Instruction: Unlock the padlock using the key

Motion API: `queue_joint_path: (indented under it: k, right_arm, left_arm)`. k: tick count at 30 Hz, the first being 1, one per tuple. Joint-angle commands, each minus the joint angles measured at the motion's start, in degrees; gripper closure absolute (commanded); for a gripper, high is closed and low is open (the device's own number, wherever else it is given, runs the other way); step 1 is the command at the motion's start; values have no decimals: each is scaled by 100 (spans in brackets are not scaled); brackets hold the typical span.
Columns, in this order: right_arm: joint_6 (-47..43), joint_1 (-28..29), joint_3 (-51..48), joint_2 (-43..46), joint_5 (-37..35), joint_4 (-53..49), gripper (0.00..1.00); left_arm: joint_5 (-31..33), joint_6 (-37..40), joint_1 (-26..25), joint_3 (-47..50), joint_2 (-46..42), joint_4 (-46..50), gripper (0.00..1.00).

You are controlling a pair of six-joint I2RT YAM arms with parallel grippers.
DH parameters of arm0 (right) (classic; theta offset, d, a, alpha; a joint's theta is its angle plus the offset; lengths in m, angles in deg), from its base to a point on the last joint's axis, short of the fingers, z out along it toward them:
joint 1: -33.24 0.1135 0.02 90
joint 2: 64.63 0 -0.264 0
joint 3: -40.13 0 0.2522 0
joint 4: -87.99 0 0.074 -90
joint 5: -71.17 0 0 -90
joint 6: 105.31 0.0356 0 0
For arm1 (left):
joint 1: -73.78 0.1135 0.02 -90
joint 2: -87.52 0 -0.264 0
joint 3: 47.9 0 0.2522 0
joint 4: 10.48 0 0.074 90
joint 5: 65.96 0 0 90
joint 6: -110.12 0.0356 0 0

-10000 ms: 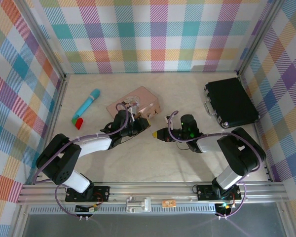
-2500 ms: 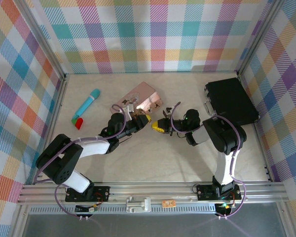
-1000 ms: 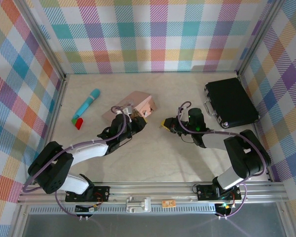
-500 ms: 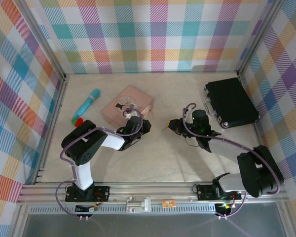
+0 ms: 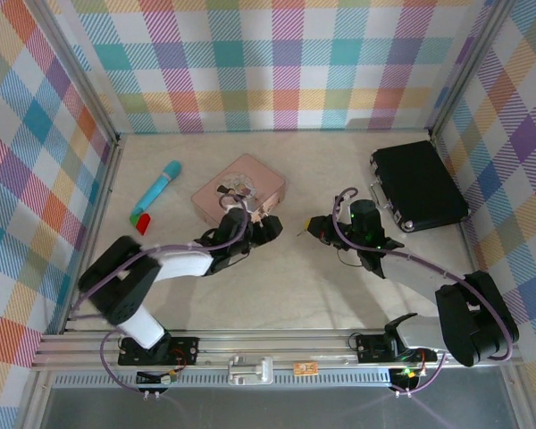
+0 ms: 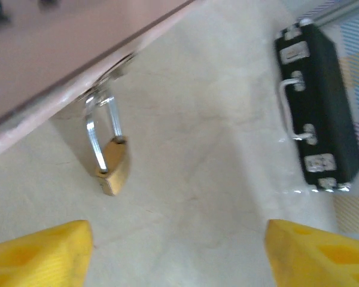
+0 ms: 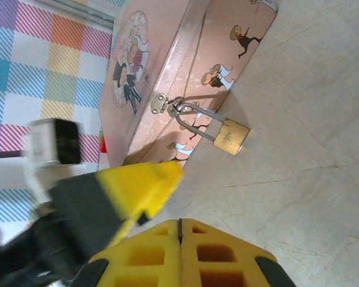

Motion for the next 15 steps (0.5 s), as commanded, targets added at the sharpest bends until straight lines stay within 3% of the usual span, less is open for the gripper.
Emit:
queue_joint_path:
  k: [1,6,15]
  right_arm:
    - [-160,-2,334,127,163,320,100]
    - [190,175,576,99,73,831,100]
    - [867,1035,518,239,-1569,1623,100]
  left_arm:
    - [252,-156,-23,-95,-985,1252,16]
    - [237,-818,-17,109,-1608,758,18]
    - [391,-1559,-236,95,-1205,-1052,27]
